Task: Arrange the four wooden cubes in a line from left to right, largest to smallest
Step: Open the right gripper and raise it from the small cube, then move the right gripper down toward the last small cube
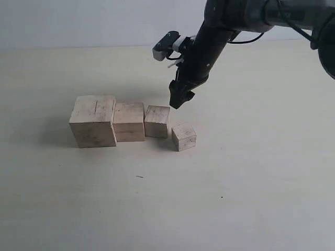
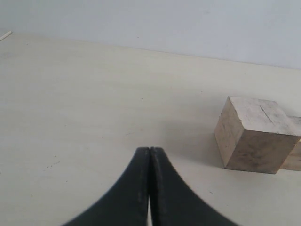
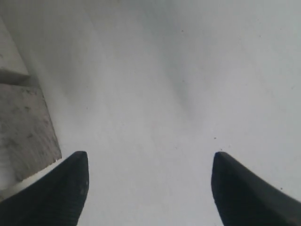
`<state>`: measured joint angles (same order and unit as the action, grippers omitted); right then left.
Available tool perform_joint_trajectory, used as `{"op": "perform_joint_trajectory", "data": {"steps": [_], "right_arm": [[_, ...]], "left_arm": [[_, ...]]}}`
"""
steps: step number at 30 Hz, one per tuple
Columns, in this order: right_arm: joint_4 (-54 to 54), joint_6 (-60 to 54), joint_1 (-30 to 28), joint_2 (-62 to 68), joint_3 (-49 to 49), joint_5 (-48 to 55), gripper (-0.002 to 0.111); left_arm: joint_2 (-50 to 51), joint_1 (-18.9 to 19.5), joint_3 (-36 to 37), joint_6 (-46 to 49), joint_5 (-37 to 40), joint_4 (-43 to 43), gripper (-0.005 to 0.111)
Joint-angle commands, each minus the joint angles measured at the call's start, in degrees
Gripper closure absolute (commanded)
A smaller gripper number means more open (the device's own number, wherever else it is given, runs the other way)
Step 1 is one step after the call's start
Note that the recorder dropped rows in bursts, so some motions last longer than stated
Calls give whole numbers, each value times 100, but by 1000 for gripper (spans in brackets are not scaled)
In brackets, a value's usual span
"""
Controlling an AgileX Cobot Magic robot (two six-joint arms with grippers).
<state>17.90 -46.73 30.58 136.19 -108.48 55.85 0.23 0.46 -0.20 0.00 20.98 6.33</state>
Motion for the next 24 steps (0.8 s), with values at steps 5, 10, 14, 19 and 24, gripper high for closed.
{"op": "perform_joint_trajectory", "data": {"steps": [5,10,14,19,24], "right_arm": [[83,76,7,136,10,-9,39],[552,64,7,136,10,17,39],[695,-31,7,136,10,17,39],[777,-72,7,136,10,17,39],[996,-246,7,136,10,29,39]], "left_arm": [[-23,-36,20,0,-37,-7,107],[-23,-36,20,0,-37,-7,107],[-23,-36,20,0,-37,-7,107],[-23,-36,20,0,-37,-7,107],[-23,-36,20,0,-37,-7,107]]}}
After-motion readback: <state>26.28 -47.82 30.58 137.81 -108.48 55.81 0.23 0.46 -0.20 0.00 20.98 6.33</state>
